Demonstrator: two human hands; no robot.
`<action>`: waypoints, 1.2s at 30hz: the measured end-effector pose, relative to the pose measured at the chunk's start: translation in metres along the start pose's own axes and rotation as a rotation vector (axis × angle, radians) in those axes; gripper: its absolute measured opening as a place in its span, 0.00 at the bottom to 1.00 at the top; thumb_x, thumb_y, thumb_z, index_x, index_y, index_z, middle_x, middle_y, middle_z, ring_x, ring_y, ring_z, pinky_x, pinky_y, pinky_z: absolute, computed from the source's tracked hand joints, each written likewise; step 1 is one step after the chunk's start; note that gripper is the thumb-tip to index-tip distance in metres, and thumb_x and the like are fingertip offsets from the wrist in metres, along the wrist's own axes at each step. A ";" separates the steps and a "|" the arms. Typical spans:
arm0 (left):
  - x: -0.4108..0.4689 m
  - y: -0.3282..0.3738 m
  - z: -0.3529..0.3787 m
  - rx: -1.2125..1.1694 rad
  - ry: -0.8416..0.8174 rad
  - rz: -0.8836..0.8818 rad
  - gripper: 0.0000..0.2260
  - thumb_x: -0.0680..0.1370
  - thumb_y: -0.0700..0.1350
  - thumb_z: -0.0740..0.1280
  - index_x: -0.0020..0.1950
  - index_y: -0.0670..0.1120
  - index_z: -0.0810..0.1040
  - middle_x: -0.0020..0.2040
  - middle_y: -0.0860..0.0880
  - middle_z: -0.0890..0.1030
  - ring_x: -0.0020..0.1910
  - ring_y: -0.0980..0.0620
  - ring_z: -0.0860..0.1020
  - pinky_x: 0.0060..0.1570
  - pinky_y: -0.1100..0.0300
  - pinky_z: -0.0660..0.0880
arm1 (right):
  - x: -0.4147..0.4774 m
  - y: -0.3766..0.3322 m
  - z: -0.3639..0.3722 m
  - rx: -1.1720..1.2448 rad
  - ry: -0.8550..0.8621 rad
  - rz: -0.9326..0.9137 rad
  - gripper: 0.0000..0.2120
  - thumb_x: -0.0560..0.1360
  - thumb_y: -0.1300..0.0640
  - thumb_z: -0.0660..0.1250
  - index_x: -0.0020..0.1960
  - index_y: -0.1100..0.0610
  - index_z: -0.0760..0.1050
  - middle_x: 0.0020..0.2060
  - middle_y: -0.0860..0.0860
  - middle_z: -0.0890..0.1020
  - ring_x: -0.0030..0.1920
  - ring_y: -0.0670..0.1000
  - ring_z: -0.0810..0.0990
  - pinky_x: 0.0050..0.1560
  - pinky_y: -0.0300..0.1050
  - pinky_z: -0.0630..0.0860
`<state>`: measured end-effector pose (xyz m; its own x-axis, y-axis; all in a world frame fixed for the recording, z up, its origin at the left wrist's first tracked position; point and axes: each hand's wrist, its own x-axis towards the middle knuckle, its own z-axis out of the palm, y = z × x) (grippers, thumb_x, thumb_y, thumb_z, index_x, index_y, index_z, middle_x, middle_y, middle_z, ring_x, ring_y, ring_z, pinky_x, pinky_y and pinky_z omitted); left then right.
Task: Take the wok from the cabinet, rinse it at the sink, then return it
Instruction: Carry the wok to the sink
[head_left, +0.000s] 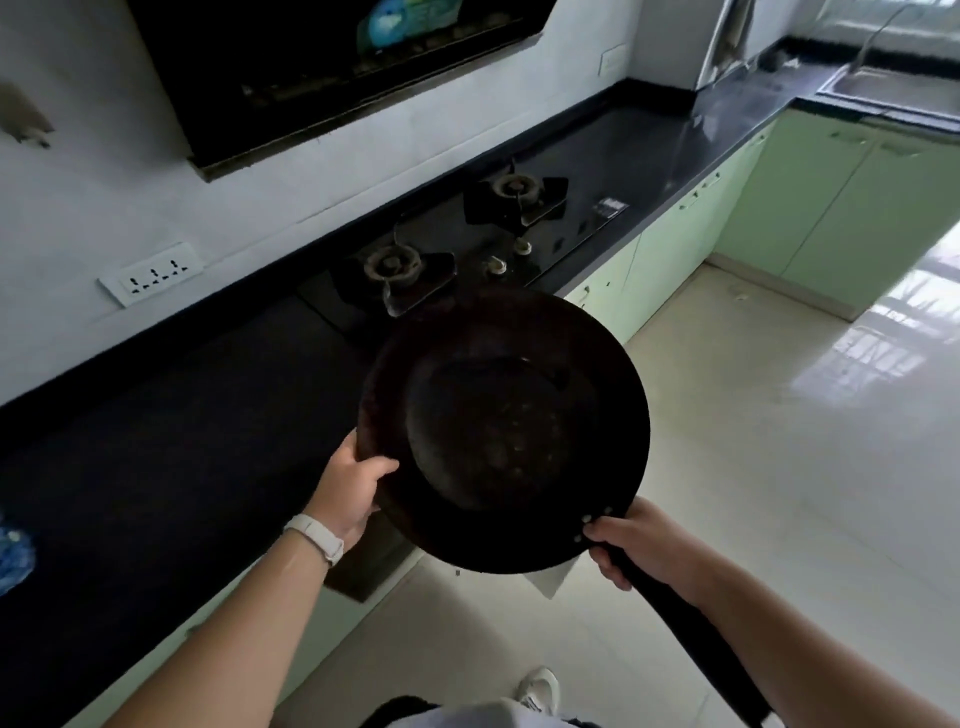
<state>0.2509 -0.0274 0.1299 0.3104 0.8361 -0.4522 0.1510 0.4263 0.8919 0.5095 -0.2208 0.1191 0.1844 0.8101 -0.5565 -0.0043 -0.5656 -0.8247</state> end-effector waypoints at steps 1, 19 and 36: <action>0.001 0.002 0.014 -0.051 -0.042 -0.055 0.17 0.79 0.33 0.62 0.62 0.49 0.78 0.57 0.43 0.84 0.60 0.39 0.80 0.58 0.42 0.77 | -0.002 0.000 -0.010 0.013 0.018 -0.007 0.18 0.77 0.70 0.60 0.29 0.60 0.72 0.25 0.59 0.75 0.22 0.53 0.71 0.28 0.44 0.71; 0.033 0.030 0.268 -0.029 -0.472 -0.058 0.25 0.75 0.23 0.57 0.66 0.43 0.75 0.59 0.40 0.83 0.57 0.38 0.81 0.48 0.46 0.83 | -0.077 0.045 -0.193 0.188 0.457 -0.027 0.06 0.78 0.69 0.68 0.43 0.63 0.76 0.29 0.57 0.80 0.28 0.54 0.79 0.31 0.47 0.75; 0.129 0.035 0.465 0.054 -0.811 -0.157 0.31 0.64 0.31 0.63 0.68 0.44 0.73 0.58 0.38 0.82 0.56 0.35 0.81 0.46 0.41 0.81 | -0.074 0.060 -0.315 0.169 0.834 0.136 0.05 0.78 0.67 0.68 0.48 0.58 0.75 0.30 0.54 0.81 0.30 0.52 0.80 0.30 0.46 0.76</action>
<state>0.7323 -0.0649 0.1055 0.8596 0.2507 -0.4452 0.2877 0.4826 0.8272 0.8057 -0.3631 0.1426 0.8331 0.3213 -0.4503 -0.2126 -0.5656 -0.7968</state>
